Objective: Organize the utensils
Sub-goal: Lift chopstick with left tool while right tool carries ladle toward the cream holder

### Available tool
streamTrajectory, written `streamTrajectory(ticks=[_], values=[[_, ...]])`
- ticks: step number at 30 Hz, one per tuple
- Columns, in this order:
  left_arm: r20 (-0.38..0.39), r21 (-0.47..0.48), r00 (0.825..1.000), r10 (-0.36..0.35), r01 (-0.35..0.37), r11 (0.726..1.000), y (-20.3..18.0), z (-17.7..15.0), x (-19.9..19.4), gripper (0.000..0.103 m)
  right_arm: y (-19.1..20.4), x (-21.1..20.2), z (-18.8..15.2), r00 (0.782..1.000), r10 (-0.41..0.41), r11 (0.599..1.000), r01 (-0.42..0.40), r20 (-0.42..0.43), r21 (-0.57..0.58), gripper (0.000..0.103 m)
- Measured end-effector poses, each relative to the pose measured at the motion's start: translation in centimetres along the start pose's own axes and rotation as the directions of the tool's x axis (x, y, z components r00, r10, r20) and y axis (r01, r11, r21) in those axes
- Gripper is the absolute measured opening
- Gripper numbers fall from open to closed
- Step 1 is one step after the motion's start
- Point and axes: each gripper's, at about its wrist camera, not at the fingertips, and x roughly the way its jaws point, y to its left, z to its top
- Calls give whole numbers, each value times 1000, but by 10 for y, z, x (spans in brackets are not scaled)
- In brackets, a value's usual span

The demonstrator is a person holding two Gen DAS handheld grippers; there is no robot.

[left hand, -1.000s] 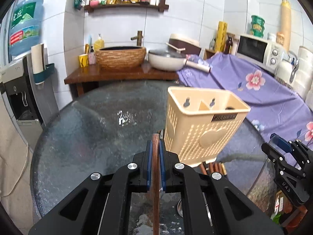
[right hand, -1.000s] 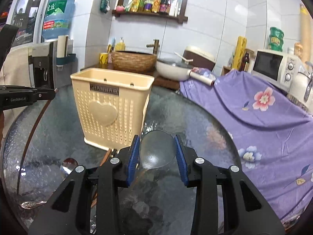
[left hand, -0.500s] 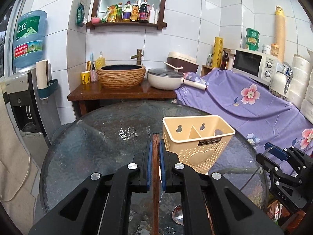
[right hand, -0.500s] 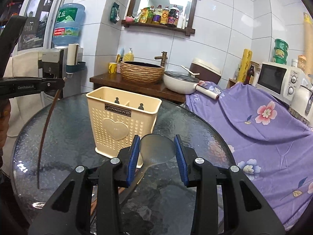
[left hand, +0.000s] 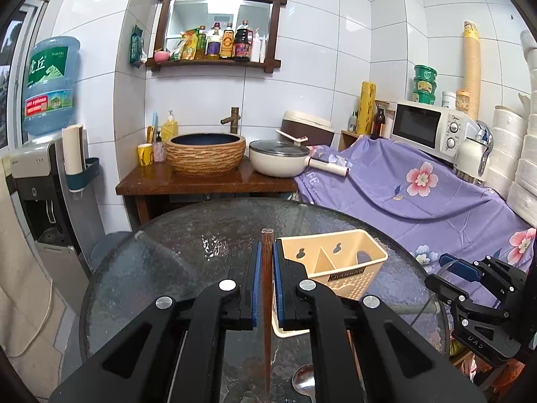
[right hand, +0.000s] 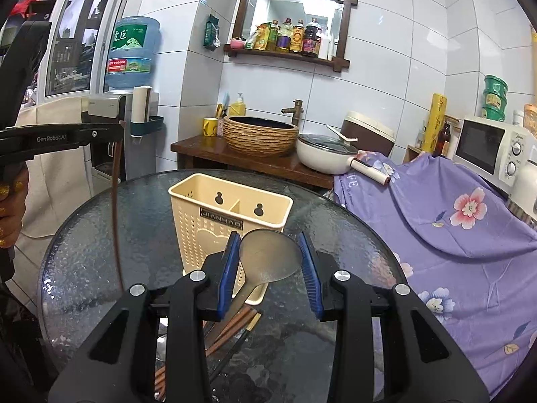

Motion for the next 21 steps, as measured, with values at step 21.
streamTrajectory(ticks=[21], values=[[132,86,989,-75,64,994,-24,100,-31,7,-36,18,95,997,72,996,-74,36,50,36]])
